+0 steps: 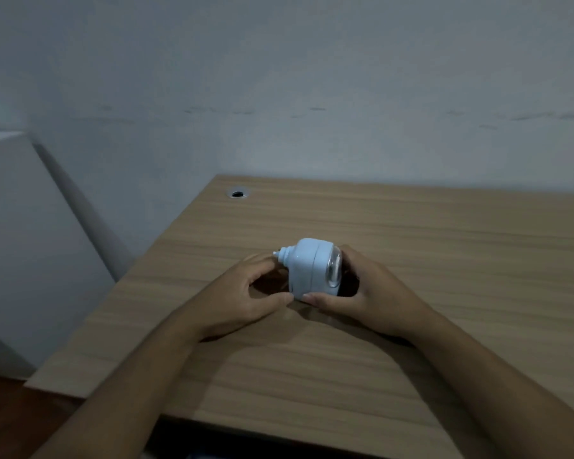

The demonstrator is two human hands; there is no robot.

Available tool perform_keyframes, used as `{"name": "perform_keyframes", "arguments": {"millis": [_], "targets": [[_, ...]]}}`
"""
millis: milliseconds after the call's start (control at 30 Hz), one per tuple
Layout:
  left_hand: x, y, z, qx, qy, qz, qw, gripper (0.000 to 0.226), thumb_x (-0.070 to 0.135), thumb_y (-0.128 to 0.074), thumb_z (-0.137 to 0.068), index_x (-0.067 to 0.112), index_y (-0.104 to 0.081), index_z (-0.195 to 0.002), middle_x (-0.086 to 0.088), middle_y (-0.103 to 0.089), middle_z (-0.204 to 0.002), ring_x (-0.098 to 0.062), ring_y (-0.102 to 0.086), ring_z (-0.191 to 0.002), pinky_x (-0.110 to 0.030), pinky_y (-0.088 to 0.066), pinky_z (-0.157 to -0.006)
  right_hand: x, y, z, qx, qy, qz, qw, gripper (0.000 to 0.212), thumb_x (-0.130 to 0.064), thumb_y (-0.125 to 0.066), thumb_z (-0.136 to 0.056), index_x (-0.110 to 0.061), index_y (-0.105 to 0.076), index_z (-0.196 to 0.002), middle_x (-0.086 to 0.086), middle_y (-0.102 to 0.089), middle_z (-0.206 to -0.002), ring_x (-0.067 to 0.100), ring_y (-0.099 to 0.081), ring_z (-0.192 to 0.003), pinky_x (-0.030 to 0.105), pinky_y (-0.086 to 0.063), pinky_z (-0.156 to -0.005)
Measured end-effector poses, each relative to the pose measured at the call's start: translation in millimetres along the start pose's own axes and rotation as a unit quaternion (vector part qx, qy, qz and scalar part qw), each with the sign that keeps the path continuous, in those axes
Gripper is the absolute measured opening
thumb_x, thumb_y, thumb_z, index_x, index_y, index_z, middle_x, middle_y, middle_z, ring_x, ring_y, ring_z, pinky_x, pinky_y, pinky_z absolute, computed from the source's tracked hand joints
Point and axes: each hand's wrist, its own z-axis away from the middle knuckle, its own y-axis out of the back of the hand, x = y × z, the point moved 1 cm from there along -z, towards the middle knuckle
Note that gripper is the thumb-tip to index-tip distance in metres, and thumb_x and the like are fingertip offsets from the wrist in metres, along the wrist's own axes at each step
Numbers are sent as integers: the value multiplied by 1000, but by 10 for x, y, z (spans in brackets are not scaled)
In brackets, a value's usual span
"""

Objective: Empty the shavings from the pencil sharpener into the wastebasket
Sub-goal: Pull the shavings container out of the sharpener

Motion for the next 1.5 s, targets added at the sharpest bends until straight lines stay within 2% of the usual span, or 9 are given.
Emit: {"name": "perform_keyframes", "arguments": {"millis": [133, 300, 600, 800, 967, 1133, 1300, 1400, 1500], "targets": [[41, 17, 6, 3, 55, 43, 998, 47, 48, -88, -91, 41, -75, -136, 18, -76, -137, -3, -70, -130, -32, -56, -113, -22, 26, 8, -31, 9, -6, 999, 76, -53, -95, -85, -37, -63, -152, -21, -76, -135, -2, -74, -123, 33, -61, -107], [50, 16, 12, 27, 70, 92, 993, 35, 29, -94, -85, 36, -83, -118, 20, -87, -109, 7, -78, -103, -8, -54, -89, 24, 44, 3, -49, 10, -2, 999, 73, -52, -95, -86, -37, -63, -150, -15, -77, -135, 6, -74, -123, 42, -60, -108], [-2, 88, 149, 48, 64, 71, 994, 46, 28, -93, -88, 35, -79, -131, 16, -84, -119, -2, -77, -114, -14, -55, -99, 197, 223, 33, -61, 0, 8, 998, 74, -32, -95, -87, -36, -60, -152, -14, -74, -138, 9, -73, -126, 42, -59, -111], [-67, 181, 416, 54, 85, 72, 992, 50, 39, -93, -86, 46, -76, -132, 19, -81, -126, -7, -74, -120, -35, -60, -107, 197, 261, 52, -70, -19, 16, 997, 73, -32, -94, -88, -39, -58, -152, -11, -75, -134, 12, -75, -122, 44, -62, -107], [-81, 226, 648, 105, 117, 109, 982, 58, 46, -95, -80, 45, -75, -135, 16, -80, -128, -8, -75, -121, -44, -61, -110, 103, 329, 64, -26, -50, -76, 995, 67, -54, -92, -85, -39, -63, -144, -9, -74, -138, 10, -77, -122, 47, -62, -113], [-45, 335, 898, 130, 121, 186, 966, 56, 26, -91, -86, 33, -73, -139, 6, -82, -130, -17, -79, -121, -42, -62, -109, -322, 517, 24, 51, -11, -54, 997, 84, -92, -73, -76, -45, -66, -145, -21, -67, -153, 10, -65, -141, 38, -52, -123], [-31, 708, 1236, 196, 122, 179, 956, 55, 29, -91, -82, 29, -76, -136, -6, -83, -121, -28, -82, -107, -35, -65, -99, -1026, 352, -152, -20, 28, -36, 999, 68, -73, -80, -82, -56, -64, -146, -31, -64, -153, 0, -62, -144, 32, -51, -121], [28, 939, 1465, 225, 116, 165, 953, 48, 12, -87, -88, 22, -77, -134, -8, -82, -124, -14, -79, -97, -18, -63, -86, -1439, -2, -268, -71, 64, -52, 994, 68, -59, -84, -85, -41, -66, -148, -33, -67, -143, -20, -64, -130, 14, -53, -114], [93, 1189, 1750, 258, 115, 133, 950, 49, 14, -87, -89, 20, -77, -136, 0, -84, -124, -7, -79, -102, -13, -60, -88, -1721, -452, -391, -116, 86, -73, 987, 73, -50, -89, -87, -32, -64, -154, -20, -72, -148, -3, -72, -131, 27, -59, -115]]}}
